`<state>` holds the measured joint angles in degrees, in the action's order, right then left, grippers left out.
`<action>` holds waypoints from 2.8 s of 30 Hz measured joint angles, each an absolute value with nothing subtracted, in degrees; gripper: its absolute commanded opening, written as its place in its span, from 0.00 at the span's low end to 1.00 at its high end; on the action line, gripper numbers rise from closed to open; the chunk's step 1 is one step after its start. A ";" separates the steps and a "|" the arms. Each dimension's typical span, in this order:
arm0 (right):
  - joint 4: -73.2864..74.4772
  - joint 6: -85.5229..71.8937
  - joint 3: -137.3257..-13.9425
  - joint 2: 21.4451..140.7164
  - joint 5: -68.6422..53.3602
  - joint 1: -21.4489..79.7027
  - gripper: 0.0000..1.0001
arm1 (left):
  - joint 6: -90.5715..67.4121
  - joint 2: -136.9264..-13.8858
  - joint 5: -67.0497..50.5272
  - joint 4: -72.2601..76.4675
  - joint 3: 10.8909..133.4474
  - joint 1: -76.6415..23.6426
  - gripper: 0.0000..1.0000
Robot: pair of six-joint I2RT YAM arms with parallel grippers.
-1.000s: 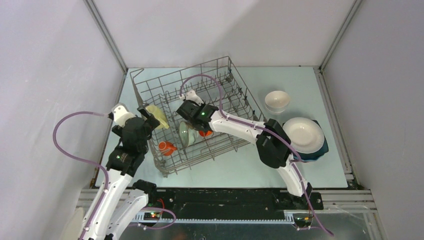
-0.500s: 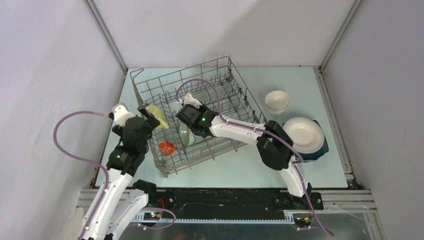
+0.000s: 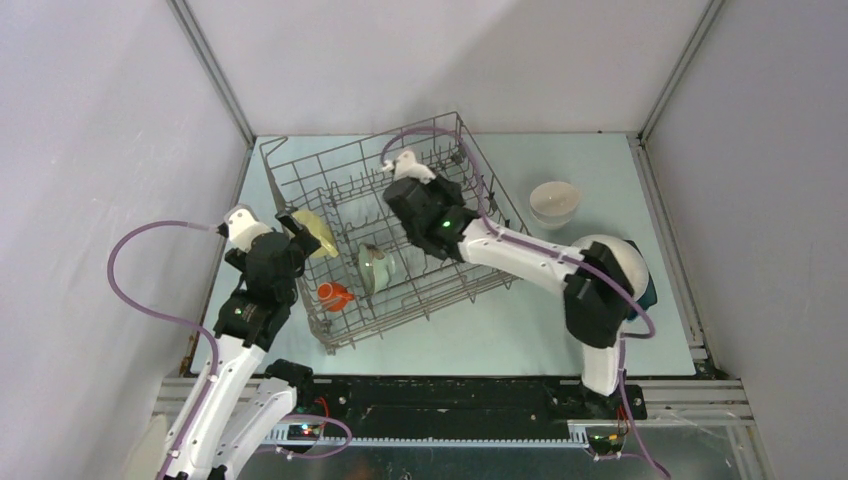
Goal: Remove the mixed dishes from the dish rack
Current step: Pick up the bowl from the dish rack, then place the bowl at the center of the board.
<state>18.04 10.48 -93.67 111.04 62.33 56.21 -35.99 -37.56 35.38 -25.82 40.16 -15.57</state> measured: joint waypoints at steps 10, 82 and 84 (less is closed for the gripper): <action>18.11 -3.86 -81.45 88.20 39.72 44.58 0.00 | -35.99 -38.00 35.62 -25.76 40.16 -15.57 0.98; 36.77 9.61 -95.35 106.30 -11.90 -1.87 0.00 | -29.69 -31.59 29.85 -18.48 34.92 -15.55 0.98; 36.80 10.85 -95.35 106.52 -11.38 -1.52 0.01 | -29.69 -31.59 29.87 -18.48 34.92 -15.55 0.98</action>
